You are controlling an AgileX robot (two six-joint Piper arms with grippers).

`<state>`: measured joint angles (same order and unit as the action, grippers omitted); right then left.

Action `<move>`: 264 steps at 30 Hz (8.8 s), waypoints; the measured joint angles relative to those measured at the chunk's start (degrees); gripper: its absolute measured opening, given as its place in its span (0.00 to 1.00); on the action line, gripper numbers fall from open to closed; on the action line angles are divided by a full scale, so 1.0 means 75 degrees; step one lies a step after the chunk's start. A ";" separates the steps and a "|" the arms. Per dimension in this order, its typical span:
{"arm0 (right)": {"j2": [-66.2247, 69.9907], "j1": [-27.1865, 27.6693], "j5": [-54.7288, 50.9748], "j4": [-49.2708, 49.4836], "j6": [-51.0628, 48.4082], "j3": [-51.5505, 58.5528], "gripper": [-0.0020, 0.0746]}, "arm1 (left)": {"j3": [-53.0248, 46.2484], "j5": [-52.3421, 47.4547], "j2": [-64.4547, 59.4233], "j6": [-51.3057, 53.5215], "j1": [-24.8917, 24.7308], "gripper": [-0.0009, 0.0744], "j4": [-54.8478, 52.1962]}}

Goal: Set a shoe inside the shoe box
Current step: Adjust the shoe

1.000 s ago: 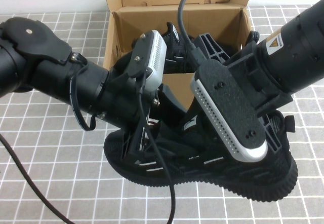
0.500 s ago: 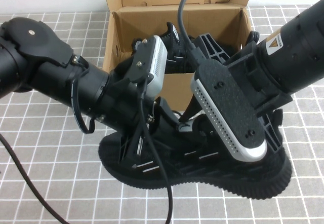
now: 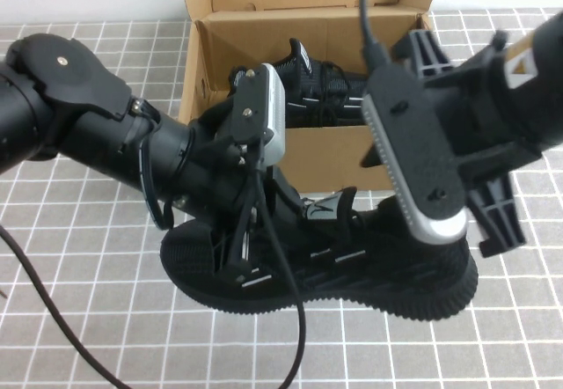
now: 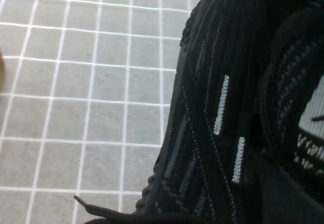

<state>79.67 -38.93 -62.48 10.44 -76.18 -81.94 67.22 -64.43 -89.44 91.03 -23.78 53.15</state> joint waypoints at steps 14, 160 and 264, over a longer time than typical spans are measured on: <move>-0.0556 0.0000 -0.0503 -0.1482 0.3416 0.0000 0.02 | 0.2085 0.0469 -0.0184 -0.0908 0.0000 0.05 -0.1405; -0.1460 0.1948 0.0751 -0.0842 0.5175 0.0816 0.01 | 0.7602 0.0169 -0.4312 -0.1969 0.0856 0.82 -0.1423; 0.5169 0.1851 0.0672 0.1219 1.0620 -0.3805 0.48 | 1.0892 -0.1134 -0.3645 -0.8646 0.1232 0.01 -0.5656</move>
<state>118.44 -25.04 -57.44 19.59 3.47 -110.48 148.91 -72.94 -116.78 26.18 -14.54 10.74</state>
